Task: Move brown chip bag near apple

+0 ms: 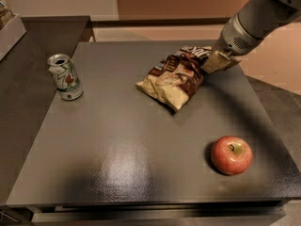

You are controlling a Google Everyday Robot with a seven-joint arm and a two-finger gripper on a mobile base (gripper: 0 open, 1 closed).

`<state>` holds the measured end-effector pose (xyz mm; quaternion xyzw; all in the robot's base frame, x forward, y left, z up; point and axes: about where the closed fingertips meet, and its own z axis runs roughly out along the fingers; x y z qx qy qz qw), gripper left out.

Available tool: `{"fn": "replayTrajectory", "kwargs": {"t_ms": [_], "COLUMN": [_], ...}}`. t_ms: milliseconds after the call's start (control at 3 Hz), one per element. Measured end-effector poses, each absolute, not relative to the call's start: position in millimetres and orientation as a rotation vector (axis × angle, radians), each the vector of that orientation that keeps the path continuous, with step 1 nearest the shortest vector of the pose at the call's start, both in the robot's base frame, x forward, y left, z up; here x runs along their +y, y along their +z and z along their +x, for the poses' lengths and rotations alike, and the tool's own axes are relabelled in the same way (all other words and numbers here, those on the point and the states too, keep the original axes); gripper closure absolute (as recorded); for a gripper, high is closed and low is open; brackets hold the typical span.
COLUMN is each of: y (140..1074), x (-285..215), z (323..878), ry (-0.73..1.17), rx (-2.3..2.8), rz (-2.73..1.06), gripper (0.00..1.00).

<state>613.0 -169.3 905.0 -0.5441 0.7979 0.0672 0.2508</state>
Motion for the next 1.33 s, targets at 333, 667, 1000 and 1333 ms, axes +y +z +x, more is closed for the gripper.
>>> {"fn": "replayTrajectory", "kwargs": {"t_ms": [333, 667, 1000, 1333], "y": [906.1, 904.8, 901.1, 897.5], "x": [-155.9, -146.1, -142.6, -143.9], "z": [580.7, 554.0, 531.2, 513.6], "ry": [0.182, 0.177, 0.179, 0.183], "rx": [2.176, 2.192, 2.218, 2.246], "rz": [-1.496, -1.49, -1.474, -1.451], "gripper": [1.0, 1.0, 1.0, 1.0]}}
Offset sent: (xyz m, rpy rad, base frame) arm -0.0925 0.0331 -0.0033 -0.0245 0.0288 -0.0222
